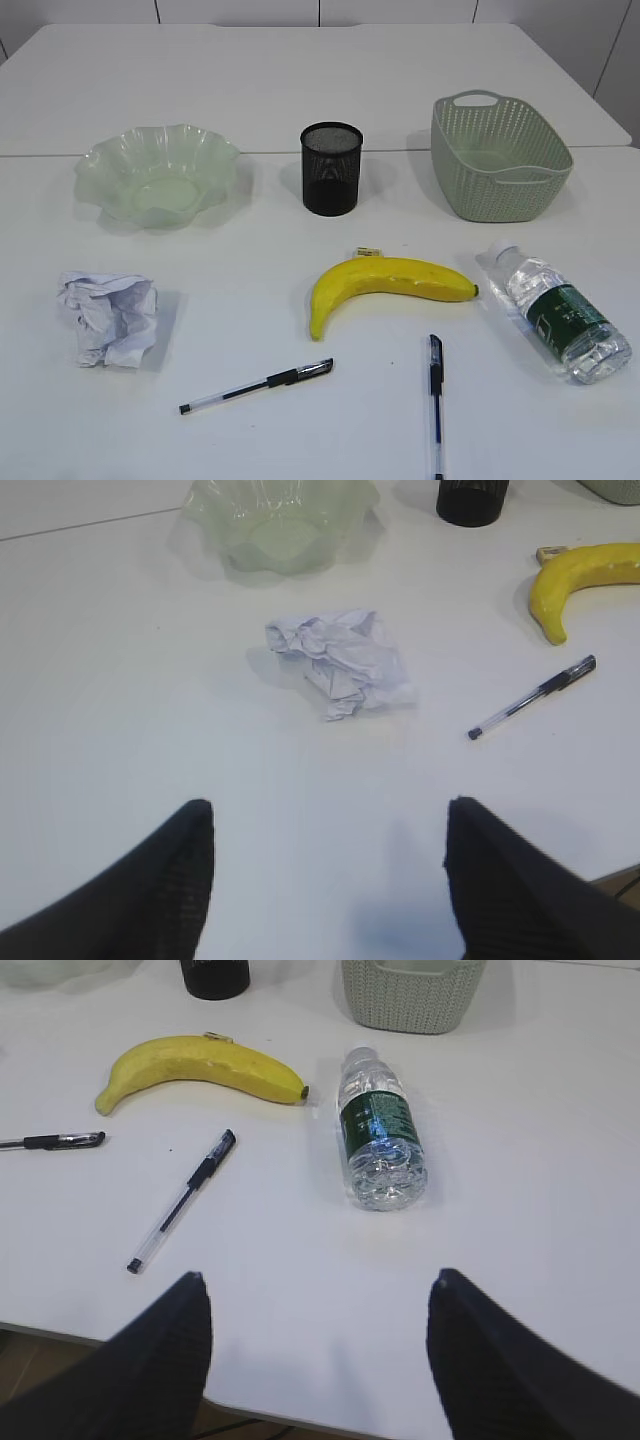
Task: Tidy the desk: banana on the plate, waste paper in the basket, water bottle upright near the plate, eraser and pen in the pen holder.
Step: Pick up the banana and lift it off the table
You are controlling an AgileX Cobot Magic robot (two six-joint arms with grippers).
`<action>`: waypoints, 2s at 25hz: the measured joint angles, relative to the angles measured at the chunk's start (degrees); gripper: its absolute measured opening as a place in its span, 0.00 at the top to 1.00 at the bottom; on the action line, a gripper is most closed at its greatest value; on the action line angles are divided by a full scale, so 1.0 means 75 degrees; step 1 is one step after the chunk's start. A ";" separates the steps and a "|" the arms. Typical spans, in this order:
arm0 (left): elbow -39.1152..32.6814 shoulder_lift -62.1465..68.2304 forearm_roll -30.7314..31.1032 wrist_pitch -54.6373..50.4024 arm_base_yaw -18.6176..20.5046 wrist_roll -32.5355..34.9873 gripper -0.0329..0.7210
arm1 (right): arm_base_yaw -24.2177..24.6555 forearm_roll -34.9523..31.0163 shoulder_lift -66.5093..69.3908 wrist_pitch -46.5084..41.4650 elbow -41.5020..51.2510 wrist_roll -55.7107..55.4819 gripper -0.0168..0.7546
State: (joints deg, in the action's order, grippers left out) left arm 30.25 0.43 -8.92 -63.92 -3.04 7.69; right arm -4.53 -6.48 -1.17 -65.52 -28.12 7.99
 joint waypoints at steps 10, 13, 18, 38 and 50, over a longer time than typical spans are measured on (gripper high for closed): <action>0.0000 0.0000 0.0000 0.0000 0.0000 0.0000 0.27 | 0.0000 0.0000 0.0000 0.0000 0.0000 0.0000 0.32; 0.0000 0.0000 0.0000 0.0000 0.0000 0.0000 0.27 | 0.0000 0.0000 0.0000 0.0000 0.0000 0.0000 0.32; 0.0000 0.0000 0.0000 0.0000 0.0000 0.0000 0.27 | 0.0000 0.0000 0.0000 0.0000 0.0000 0.0000 0.32; 0.0000 0.0000 0.0000 0.0000 0.0000 0.0000 0.27 | 0.0000 0.0000 0.0000 0.0000 0.0000 0.0000 0.32; 0.0000 0.0000 0.0000 0.0000 0.0000 0.0000 0.27 | 0.0000 0.0000 0.0000 0.0000 0.0000 0.0000 0.32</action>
State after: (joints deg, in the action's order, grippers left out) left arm 30.25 0.43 -8.92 -63.92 -3.04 7.69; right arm -4.53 -6.48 -1.17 -65.52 -28.12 7.99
